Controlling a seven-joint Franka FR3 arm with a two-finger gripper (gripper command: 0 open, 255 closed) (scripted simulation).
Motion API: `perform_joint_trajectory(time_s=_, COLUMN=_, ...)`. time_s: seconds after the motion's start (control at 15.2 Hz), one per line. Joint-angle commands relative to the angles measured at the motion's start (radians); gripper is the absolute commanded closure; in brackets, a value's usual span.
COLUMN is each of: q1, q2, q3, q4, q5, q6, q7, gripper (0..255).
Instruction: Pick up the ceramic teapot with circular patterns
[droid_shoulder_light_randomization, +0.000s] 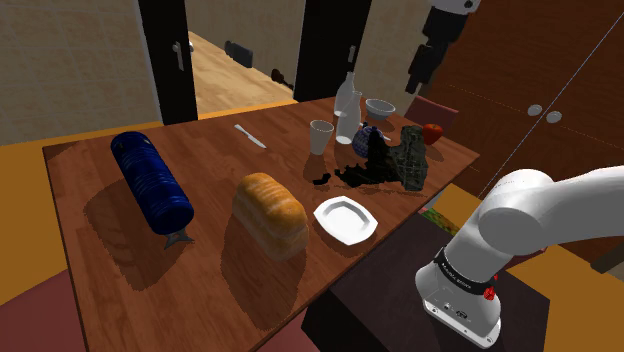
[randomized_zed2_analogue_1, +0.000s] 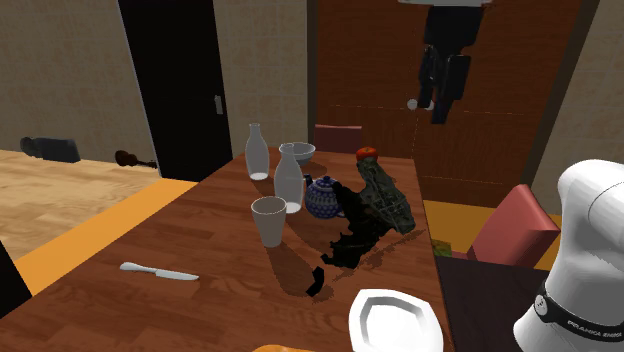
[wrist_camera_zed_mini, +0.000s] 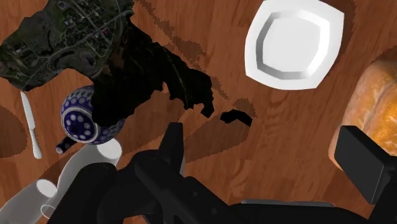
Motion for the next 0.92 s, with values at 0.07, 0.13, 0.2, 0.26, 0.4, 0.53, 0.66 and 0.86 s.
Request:
perform_joint_trajectory(time_s=0.07, q1=-0.009, q2=0.037, q3=-0.011, q4=0.009, q5=-0.001, q6=0.016, q7=0.007, gripper=0)
perform_joint_trajectory(time_s=0.13, q1=-0.017, q2=0.075, q3=-0.022, q4=0.020, q5=-0.001, q6=0.031, q7=0.014, gripper=0)
perform_joint_trajectory(time_s=0.2, q1=-0.025, q2=0.112, q3=-0.033, q4=0.031, q5=0.000, q6=0.046, q7=0.020, gripper=0)
perform_joint_trajectory(time_s=0.26, q1=-0.033, q2=0.150, q3=-0.044, q4=0.043, q5=0.001, q6=0.060, q7=0.026, gripper=0)
perform_joint_trajectory(time_s=0.4, q1=-0.048, q2=0.227, q3=-0.067, q4=0.070, q5=0.004, q6=0.086, q7=0.037, gripper=0)
perform_joint_trajectory(time_s=0.53, q1=-0.062, q2=0.303, q3=-0.090, q4=0.100, q5=0.010, q6=0.108, q7=0.047, gripper=0)
perform_joint_trajectory(time_s=0.66, q1=-0.075, q2=0.380, q3=-0.113, q4=0.133, q5=0.018, q6=0.128, q7=0.055, gripper=0)
perform_joint_trajectory(time_s=0.86, q1=-0.095, q2=0.496, q3=-0.148, q4=0.188, q5=0.037, q6=0.151, q7=0.064, gripper=0)
